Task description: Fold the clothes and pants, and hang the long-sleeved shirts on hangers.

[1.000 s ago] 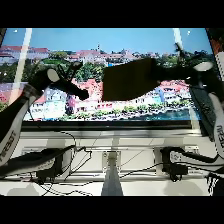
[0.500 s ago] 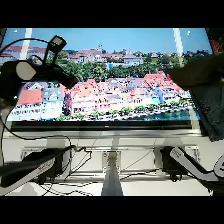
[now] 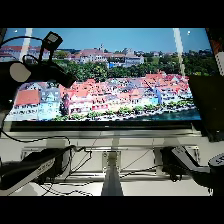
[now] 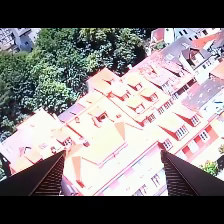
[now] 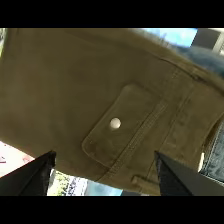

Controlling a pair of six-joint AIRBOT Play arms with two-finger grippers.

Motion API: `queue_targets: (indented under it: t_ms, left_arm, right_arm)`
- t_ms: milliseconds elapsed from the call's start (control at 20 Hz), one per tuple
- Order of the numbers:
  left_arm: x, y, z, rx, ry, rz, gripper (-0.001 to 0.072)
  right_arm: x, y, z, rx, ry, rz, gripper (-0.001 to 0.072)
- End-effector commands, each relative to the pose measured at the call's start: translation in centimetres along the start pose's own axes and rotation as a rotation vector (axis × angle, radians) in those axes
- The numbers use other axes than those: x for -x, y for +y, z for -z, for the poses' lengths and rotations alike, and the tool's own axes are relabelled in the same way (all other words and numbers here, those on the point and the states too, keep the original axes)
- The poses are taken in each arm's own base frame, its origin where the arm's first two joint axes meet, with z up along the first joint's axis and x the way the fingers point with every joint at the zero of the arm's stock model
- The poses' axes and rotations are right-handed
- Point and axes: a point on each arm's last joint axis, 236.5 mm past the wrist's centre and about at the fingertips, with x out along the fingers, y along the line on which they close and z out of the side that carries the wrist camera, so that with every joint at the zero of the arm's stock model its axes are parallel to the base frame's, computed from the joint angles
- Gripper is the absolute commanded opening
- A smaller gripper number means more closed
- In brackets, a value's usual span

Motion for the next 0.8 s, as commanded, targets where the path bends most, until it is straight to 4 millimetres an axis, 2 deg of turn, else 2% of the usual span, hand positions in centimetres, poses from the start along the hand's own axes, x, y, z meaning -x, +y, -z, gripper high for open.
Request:
queue_targets:
  t_ms: [0, 50, 150, 200, 250, 300, 400, 450, 550, 600, 750]
  left_arm:
    - [0.0, 0.0, 0.0, 0.0, -0.001, -0.001, 0.0684]
    - [0.0, 0.0, 0.0, 0.0, -0.001, -0.001, 0.0684]
    - [0.0, 0.0, 0.0, 0.0, -0.001, -0.001, 0.0684]
    - [0.0, 0.0, 0.0, 0.0, -0.001, -0.001, 0.0684]
    - [0.0, 0.0, 0.0, 0.0, -0.001, -0.001, 0.0684]
    - [0.0, 0.0, 0.0, 0.0, -0.001, -0.001, 0.0683]
    - [0.0, 0.0, 0.0, 0.0, -0.001, -0.001, 0.0684]
    - [0.0, 0.0, 0.0, 0.0, -0.001, -0.001, 0.0684]
    - [0.0, 0.0, 0.0, 0.0, -0.001, -0.001, 0.0684]
    - [0.0, 0.1, 0.0, 0.0, -0.001, -0.002, 0.0684]
    - [0.0, 0.0, 0.0, 0.0, -0.001, -0.001, 0.0684]
  right_arm:
    - [-0.7, 3.6, 1.3, 0.157, 0.027, -0.041, 0.0681]
    - [-0.9, 6.1, 2.0, 0.245, 0.027, -0.079, 0.0671]
    - [-0.9, 12.3, 4.3, 0.449, 0.022, -0.18, 0.0556]
    - [-0.6, 15.9, 6.2, 0.556, 0.019, -0.245, 0.0503]
    - [-0.1, 19.3, 8.4, 0.658, 0.014, -0.313, 0.0412]
    - [0.8, 22.7, 11.1, 0.768, 0.011, -0.386, 0.0318]
    - [3.1, 27.9, 17.4, 0.952, 0.025, -0.519, 0.0145]
    - [4.6, 29.9, 20.7, 1.037, 0.036, -0.586, 0.0141]
    - [7.2, 31.9, 26.9, 1.188, 0.07, -0.682, 0.0113]
    - [8.2, 32.3, 29.2, 1.285, 0.065, -0.712, 0.0041]
    - [10.3, 32.6, 33.8, 1.512, 0.031, -0.773, 0.0042]
